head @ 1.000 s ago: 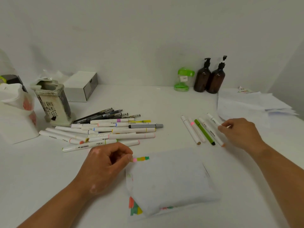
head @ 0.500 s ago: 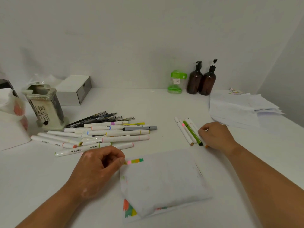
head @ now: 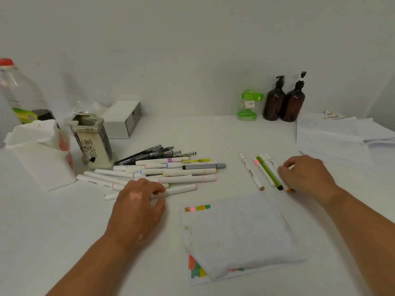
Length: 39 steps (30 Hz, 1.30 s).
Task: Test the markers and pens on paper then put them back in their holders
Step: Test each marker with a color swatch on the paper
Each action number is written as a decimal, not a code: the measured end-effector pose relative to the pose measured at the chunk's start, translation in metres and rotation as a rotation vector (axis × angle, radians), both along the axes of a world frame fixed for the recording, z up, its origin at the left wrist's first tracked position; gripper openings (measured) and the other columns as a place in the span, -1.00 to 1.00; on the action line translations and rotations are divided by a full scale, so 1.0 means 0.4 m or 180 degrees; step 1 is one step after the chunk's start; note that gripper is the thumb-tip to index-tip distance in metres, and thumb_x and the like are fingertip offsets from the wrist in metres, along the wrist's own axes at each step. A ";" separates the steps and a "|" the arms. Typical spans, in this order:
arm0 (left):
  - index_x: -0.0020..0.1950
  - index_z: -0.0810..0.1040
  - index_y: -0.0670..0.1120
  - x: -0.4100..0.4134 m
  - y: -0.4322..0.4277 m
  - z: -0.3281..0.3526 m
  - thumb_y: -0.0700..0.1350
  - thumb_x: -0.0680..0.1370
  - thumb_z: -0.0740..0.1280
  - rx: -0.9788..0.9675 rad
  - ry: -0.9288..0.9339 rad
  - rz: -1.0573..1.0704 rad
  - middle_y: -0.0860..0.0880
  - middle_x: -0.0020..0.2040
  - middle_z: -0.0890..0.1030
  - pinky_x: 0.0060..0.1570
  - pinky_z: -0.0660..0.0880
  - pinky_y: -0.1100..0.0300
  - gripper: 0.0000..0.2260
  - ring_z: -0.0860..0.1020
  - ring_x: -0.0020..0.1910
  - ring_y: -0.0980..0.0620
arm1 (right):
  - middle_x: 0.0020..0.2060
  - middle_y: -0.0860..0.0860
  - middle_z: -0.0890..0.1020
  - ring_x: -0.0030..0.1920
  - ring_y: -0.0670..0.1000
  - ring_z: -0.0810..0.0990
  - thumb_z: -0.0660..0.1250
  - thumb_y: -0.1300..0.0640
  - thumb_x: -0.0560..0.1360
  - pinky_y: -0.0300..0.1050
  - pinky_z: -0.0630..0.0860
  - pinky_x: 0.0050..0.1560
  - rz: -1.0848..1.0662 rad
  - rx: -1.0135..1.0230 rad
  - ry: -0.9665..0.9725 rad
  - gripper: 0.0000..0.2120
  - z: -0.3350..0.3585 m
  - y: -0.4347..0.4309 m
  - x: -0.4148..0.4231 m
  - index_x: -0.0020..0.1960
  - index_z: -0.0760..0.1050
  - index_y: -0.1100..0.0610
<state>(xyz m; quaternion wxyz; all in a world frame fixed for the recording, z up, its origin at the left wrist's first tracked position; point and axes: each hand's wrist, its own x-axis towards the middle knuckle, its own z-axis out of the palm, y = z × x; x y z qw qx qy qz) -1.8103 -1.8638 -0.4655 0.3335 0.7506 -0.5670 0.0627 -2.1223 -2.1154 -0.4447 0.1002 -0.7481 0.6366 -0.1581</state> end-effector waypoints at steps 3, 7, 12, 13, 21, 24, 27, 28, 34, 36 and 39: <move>0.12 0.65 0.03 -0.007 -0.013 -0.020 -0.10 0.48 0.44 0.0372 -0.0274 0.0158 0.04 -0.04 0.62 0.09 0.42 -0.01 -0.78 0.52 0.01 -0.07 | -0.16 -0.13 0.64 -0.05 0.03 0.59 0.33 -0.14 0.56 0.00 0.60 -0.04 0.0094 -0.0427 -0.0050 -0.74 0.014 0.040 0.023 0.16 0.60 -0.05; 0.18 0.64 0.02 -0.018 -0.026 -0.028 -0.06 0.50 0.42 0.0434 -0.0463 0.0417 0.01 -0.07 0.58 0.03 0.36 -0.01 -0.75 0.52 0.00 -0.11 | -0.24 -0.20 0.61 -0.20 -0.04 0.59 0.39 -0.07 0.53 -0.06 0.55 -0.16 0.0565 -0.0770 -0.0431 -0.88 0.031 0.123 0.072 0.02 0.63 -0.08; 0.01 0.70 0.00 -0.029 -0.030 -0.019 -0.06 0.48 0.47 0.0422 -0.0553 0.0470 0.00 -0.08 0.54 -0.02 0.37 0.01 -0.87 0.50 -0.03 -0.09 | -0.27 -0.18 0.63 -0.22 -0.07 0.59 0.41 -0.03 0.49 -0.03 0.58 -0.07 0.1147 -0.0753 -0.0729 -0.95 0.033 0.215 0.145 -0.08 0.64 -0.09; 0.00 0.69 0.01 -0.031 -0.029 -0.017 -0.05 0.49 0.47 0.0438 -0.0570 0.0420 0.01 -0.06 0.55 0.00 0.37 0.00 -0.89 0.50 -0.02 -0.08 | -0.28 -0.18 0.63 -0.23 -0.09 0.58 0.41 -0.03 0.49 -0.04 0.57 -0.07 0.1256 -0.0721 -0.0766 -0.95 0.031 0.229 0.160 -0.11 0.63 -0.09; 0.01 0.59 0.17 -0.072 -0.038 0.016 -0.05 0.51 0.47 -0.0351 0.1843 -0.0473 0.10 -0.16 0.61 -0.24 0.51 0.31 -0.85 0.55 -0.19 0.09 | -0.26 -0.24 0.66 -0.23 -0.12 0.62 0.43 -0.11 0.45 -0.31 0.52 -0.20 0.2074 0.0012 -0.1537 -0.91 0.009 0.300 0.233 -0.15 0.62 -0.11; 0.05 0.63 0.16 -0.083 -0.056 0.021 -0.06 0.48 0.47 -0.0476 0.2928 -0.1032 0.02 -0.07 0.69 -0.19 0.57 0.24 -0.81 0.64 -0.13 0.04 | -0.20 -0.29 0.66 -0.19 -0.11 0.63 0.41 -0.25 0.40 -0.37 0.44 -0.24 0.2370 0.0204 -0.1603 -0.78 0.003 0.309 0.233 -0.09 0.58 -0.13; 0.06 0.64 0.05 -0.078 -0.068 0.014 -0.04 0.43 0.50 -0.0506 0.3664 -0.1391 -0.13 0.05 0.69 -0.10 0.59 0.16 -0.78 0.68 0.00 -0.08 | -0.18 -0.31 0.67 -0.18 -0.13 0.61 0.31 -0.42 0.32 -0.35 0.43 -0.24 0.2430 0.0342 -0.1469 -0.64 -0.007 0.311 0.230 -0.05 0.46 -0.20; 0.06 0.64 0.04 -0.074 -0.068 0.009 -0.03 0.40 0.51 -0.0500 0.3855 -0.1426 -0.15 0.08 0.69 -0.08 0.60 0.14 -0.75 0.68 0.05 -0.12 | -0.19 -0.29 0.68 -0.18 -0.14 0.60 0.30 -0.43 0.33 -0.33 0.41 -0.22 0.2417 0.0392 -0.1432 -0.64 -0.012 0.312 0.230 -0.04 0.44 -0.23; -0.01 0.66 -0.05 -0.042 -0.059 -0.008 -0.24 0.37 0.52 -0.0591 0.4250 -0.1395 -0.18 -0.01 0.69 -0.09 0.61 0.15 -0.78 0.69 -0.02 -0.13 | -0.31 -0.14 0.66 -0.29 -0.17 0.53 0.54 0.00 0.44 -0.36 0.43 -0.26 0.2225 0.0704 -0.2293 -0.85 -0.021 0.294 0.217 -0.05 0.60 -0.09; -0.06 0.67 -0.04 -0.028 -0.049 0.004 -0.27 0.36 0.50 -0.0658 0.4117 -0.1257 -0.15 -0.03 0.70 -0.11 0.60 0.19 -0.78 0.69 -0.09 -0.10 | -0.32 -0.16 0.64 -0.30 -0.20 0.52 0.55 -0.03 0.39 -0.40 0.42 -0.26 0.2046 0.0671 -0.2448 -0.84 -0.017 0.280 0.201 -0.08 0.62 -0.09; -0.05 0.67 0.01 -0.027 -0.032 0.018 -0.25 0.38 0.58 -0.0393 0.3180 -0.0952 -0.04 -0.01 0.71 -0.09 0.59 0.26 -0.77 0.69 -0.07 -0.02 | -0.29 -0.15 0.66 -0.31 -0.21 0.53 0.59 0.03 0.40 -0.43 0.42 -0.26 0.1892 0.0690 -0.2550 -0.83 -0.015 0.266 0.187 -0.07 0.64 -0.09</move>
